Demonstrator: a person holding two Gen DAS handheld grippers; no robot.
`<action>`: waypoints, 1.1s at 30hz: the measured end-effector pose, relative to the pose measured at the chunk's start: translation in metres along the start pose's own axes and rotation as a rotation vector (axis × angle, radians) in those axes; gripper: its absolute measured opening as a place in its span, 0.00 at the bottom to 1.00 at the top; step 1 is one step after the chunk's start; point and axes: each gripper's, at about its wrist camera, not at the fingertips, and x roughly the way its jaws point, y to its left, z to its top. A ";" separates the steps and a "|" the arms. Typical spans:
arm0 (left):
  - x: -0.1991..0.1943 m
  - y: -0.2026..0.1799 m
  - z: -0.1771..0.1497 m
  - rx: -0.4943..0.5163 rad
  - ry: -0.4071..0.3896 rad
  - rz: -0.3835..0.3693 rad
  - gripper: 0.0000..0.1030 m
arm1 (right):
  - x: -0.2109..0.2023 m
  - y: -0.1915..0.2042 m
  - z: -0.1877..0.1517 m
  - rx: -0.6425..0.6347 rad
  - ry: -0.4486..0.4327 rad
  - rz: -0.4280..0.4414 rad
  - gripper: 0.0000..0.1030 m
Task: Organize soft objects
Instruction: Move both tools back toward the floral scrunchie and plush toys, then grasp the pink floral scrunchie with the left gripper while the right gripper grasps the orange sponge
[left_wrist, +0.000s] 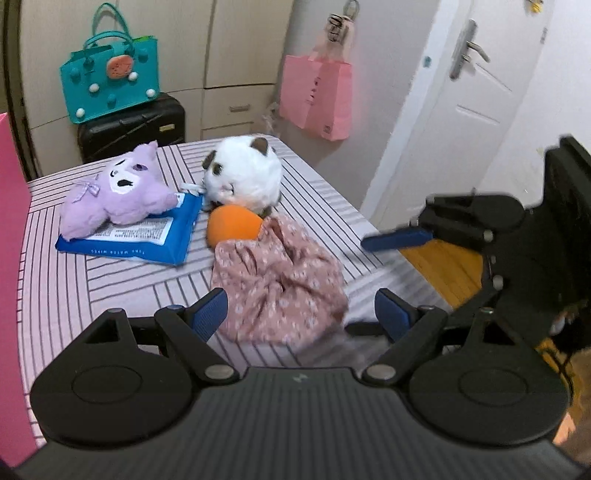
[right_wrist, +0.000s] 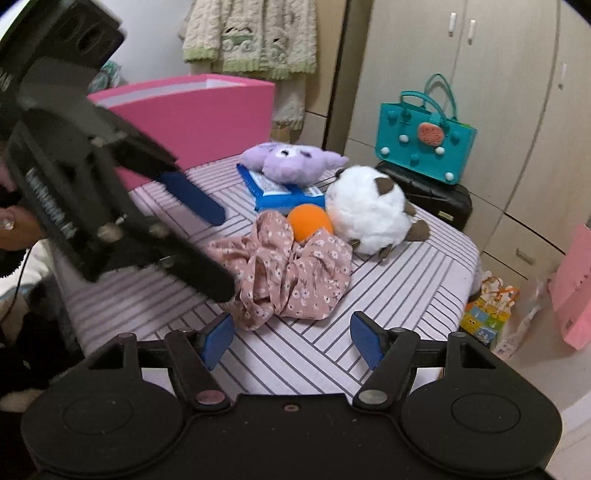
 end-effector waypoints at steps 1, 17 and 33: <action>0.004 -0.001 0.002 -0.008 -0.010 0.012 0.84 | 0.004 0.000 -0.001 -0.012 -0.005 0.006 0.72; 0.041 0.003 0.013 -0.098 -0.040 0.140 0.82 | 0.028 0.006 0.000 0.050 -0.086 0.127 0.71; 0.044 0.007 0.000 -0.062 -0.047 0.257 0.40 | -0.007 -0.016 -0.006 0.044 -0.079 0.061 0.70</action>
